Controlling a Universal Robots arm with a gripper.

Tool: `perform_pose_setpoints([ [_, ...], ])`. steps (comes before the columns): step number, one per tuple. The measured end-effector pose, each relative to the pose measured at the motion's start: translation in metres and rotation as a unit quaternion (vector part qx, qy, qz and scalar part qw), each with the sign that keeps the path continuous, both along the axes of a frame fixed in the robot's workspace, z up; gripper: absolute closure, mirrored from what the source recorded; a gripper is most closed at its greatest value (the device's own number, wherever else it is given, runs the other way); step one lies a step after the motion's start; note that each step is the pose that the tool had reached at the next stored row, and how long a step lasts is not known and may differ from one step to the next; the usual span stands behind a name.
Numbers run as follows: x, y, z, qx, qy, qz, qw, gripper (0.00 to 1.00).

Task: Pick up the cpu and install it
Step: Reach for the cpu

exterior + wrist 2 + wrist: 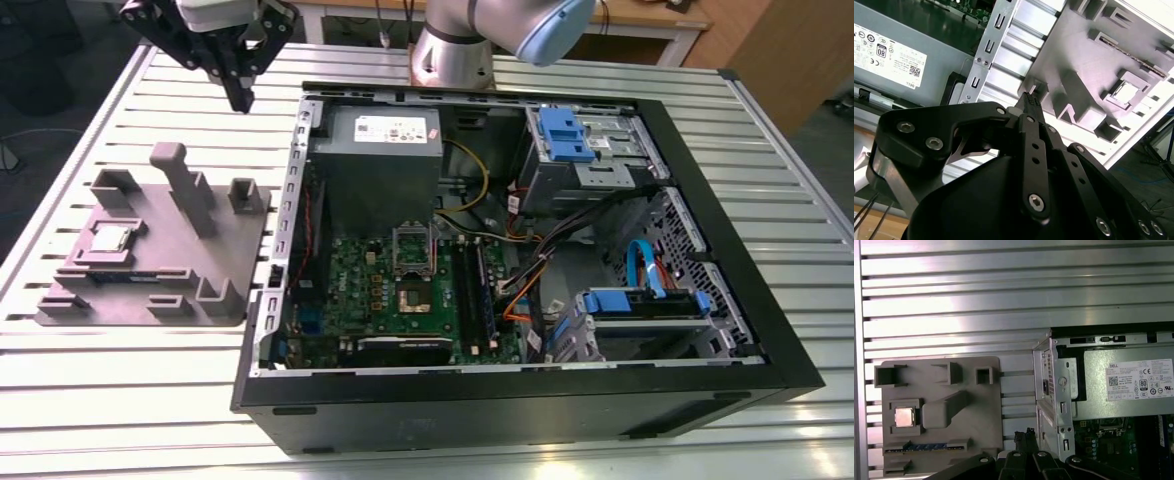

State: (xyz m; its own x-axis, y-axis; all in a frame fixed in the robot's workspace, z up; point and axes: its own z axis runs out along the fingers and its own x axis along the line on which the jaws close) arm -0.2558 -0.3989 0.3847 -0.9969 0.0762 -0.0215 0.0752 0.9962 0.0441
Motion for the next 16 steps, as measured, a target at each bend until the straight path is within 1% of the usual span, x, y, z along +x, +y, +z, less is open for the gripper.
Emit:
perform_pose_setpoints([
  [16, -0.0036, 0.0000, -0.0007, 0.0000, 0.0002, 0.000, 1.00000, 0.89],
])
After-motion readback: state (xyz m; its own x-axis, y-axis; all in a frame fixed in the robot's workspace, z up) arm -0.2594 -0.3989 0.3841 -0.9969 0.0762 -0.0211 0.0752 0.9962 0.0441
